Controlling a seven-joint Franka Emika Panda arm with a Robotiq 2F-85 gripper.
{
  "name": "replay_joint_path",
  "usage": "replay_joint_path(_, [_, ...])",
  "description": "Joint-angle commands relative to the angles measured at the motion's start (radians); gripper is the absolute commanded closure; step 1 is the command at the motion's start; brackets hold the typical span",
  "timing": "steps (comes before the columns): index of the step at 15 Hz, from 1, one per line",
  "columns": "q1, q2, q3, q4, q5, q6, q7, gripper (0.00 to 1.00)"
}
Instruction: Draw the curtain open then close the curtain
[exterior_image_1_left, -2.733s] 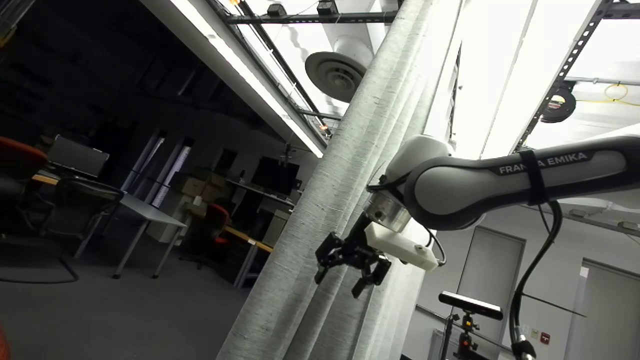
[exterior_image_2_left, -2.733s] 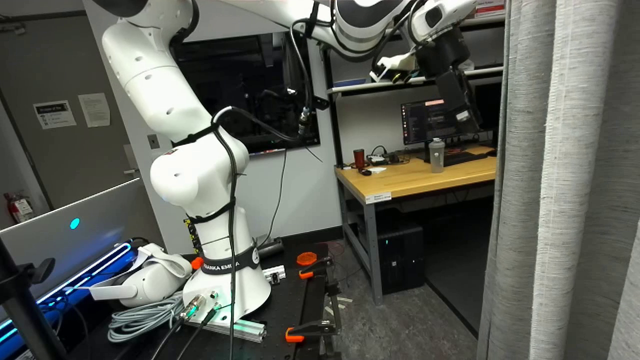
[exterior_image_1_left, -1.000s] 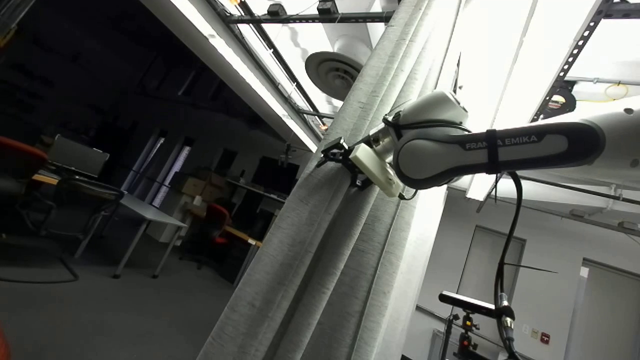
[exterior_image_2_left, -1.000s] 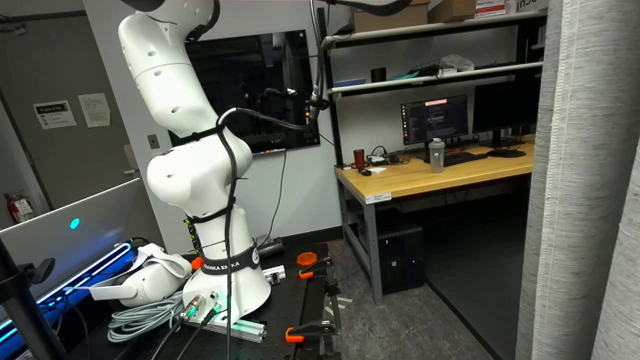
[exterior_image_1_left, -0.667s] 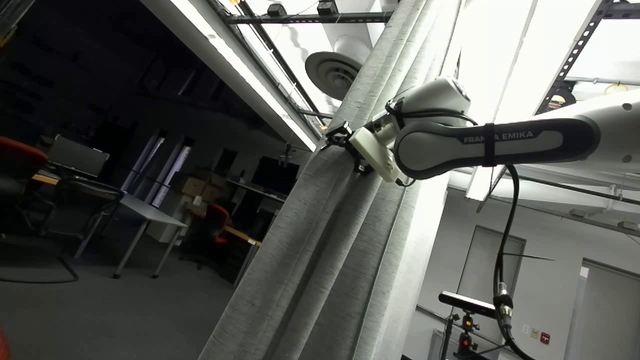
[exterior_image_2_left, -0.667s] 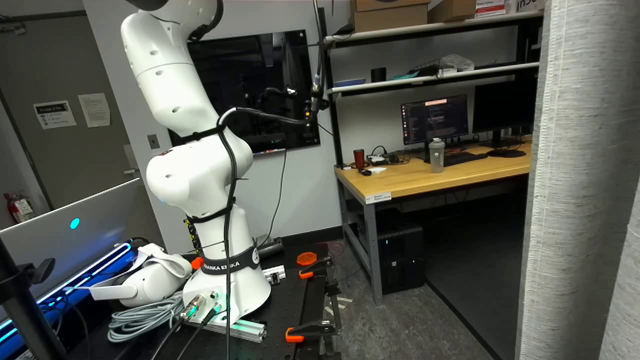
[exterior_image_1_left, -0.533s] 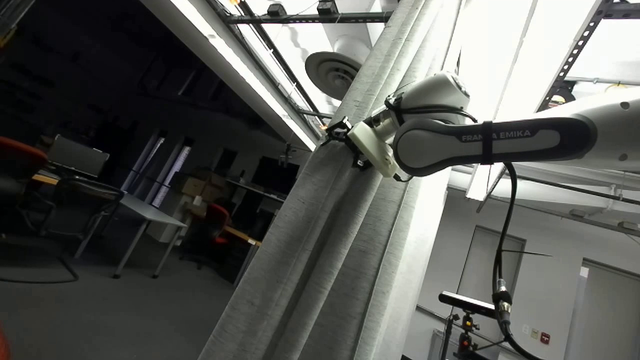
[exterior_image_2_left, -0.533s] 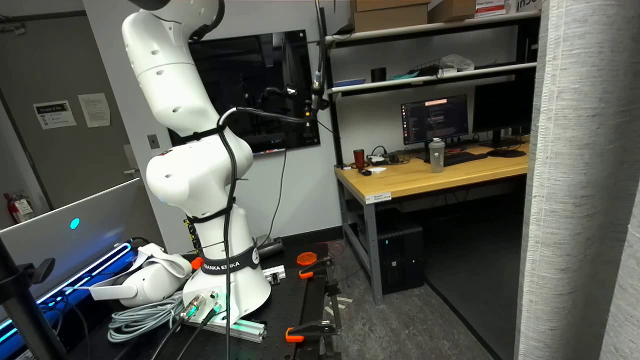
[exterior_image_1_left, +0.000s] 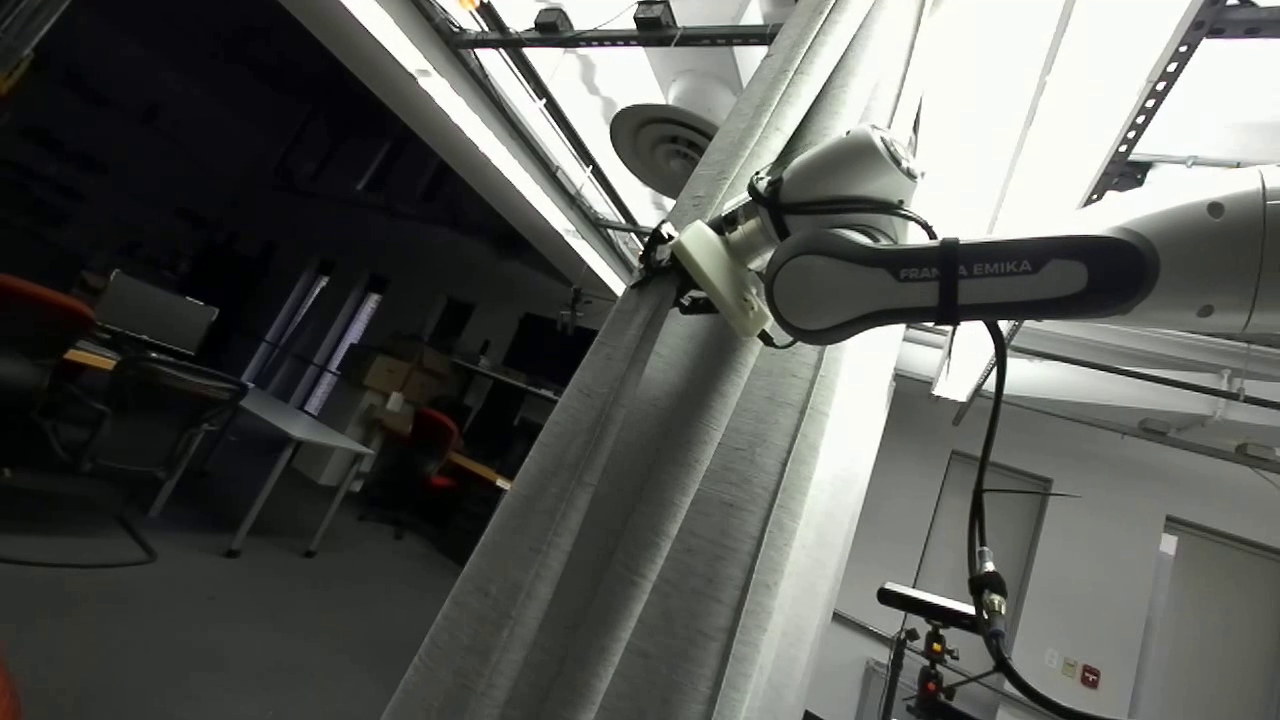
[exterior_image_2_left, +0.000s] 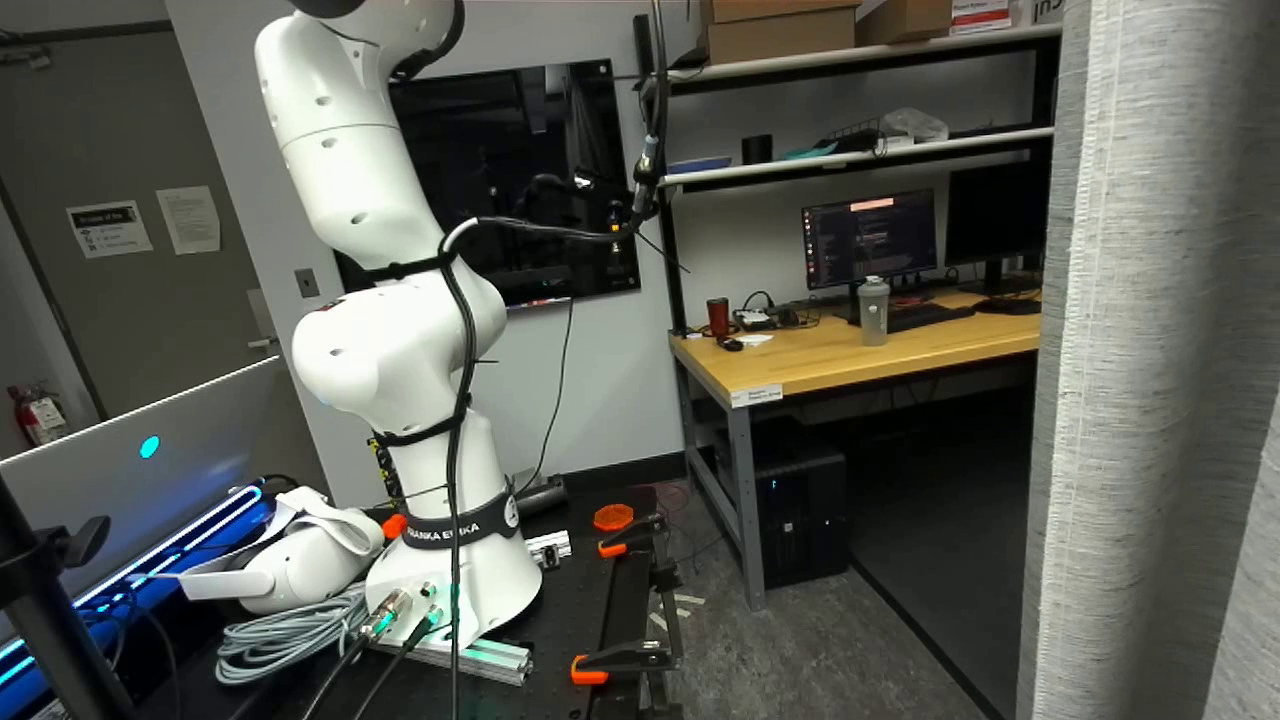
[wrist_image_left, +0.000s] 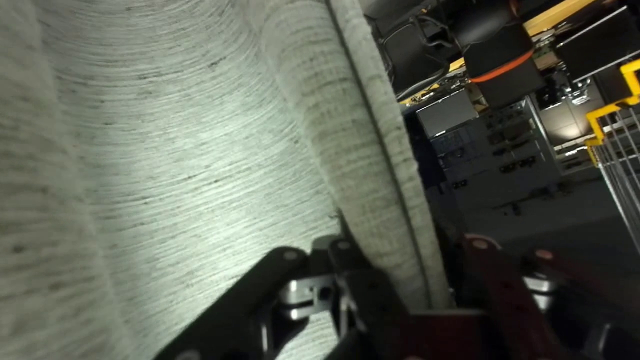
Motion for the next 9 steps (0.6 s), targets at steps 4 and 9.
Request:
replay_joint_path(4, [0.029, 0.002, 0.061, 0.028, 0.001, -0.055, 0.068, 1.0])
replay_joint_path(9, [0.074, -0.044, 0.164, 0.023, -0.017, -0.11, 0.151, 0.99])
